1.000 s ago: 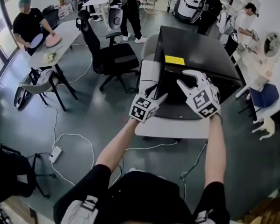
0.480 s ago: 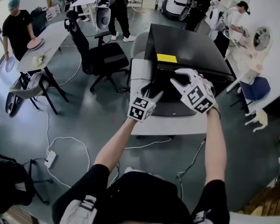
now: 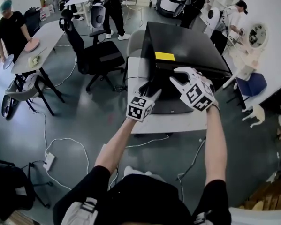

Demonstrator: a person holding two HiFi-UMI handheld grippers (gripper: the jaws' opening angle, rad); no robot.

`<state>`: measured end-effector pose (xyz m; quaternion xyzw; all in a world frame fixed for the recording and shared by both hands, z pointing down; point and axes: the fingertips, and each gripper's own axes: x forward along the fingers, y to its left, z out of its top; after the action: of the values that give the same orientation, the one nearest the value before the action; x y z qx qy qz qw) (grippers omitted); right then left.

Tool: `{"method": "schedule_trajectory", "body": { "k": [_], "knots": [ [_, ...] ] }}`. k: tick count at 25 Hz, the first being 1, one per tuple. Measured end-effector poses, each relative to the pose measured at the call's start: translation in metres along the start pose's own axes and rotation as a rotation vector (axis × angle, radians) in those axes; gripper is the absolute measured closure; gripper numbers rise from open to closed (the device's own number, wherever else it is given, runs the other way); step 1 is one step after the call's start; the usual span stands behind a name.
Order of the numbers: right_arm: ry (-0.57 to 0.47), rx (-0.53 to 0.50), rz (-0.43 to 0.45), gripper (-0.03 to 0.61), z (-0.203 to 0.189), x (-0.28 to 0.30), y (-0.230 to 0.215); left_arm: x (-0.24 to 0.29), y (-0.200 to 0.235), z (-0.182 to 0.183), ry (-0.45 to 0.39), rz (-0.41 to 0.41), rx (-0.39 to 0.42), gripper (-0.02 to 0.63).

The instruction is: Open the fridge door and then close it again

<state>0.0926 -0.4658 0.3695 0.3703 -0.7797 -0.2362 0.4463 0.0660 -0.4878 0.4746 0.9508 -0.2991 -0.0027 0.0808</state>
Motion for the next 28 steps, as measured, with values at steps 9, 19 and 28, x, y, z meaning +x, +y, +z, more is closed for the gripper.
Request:
{"method": "schedule_trajectory", "body": {
  "k": [9,19,28],
  "knots": [
    [-0.087,-0.026,0.072,0.515,0.010,-0.033,0.025,-0.035,-0.037,-0.005,-0.040,-0.007,0.050,0.373],
    [-0.253,-0.142,0.150,0.509,-0.017,-0.140,0.085,-0.088,-0.166,-0.029,-0.002,0.059,0.114,0.373],
    [-0.345,-0.271,0.168,0.506,-0.064,-0.234,0.136,-0.116,-0.300,-0.056,0.028,0.153,0.134,0.373]
  ]
}}
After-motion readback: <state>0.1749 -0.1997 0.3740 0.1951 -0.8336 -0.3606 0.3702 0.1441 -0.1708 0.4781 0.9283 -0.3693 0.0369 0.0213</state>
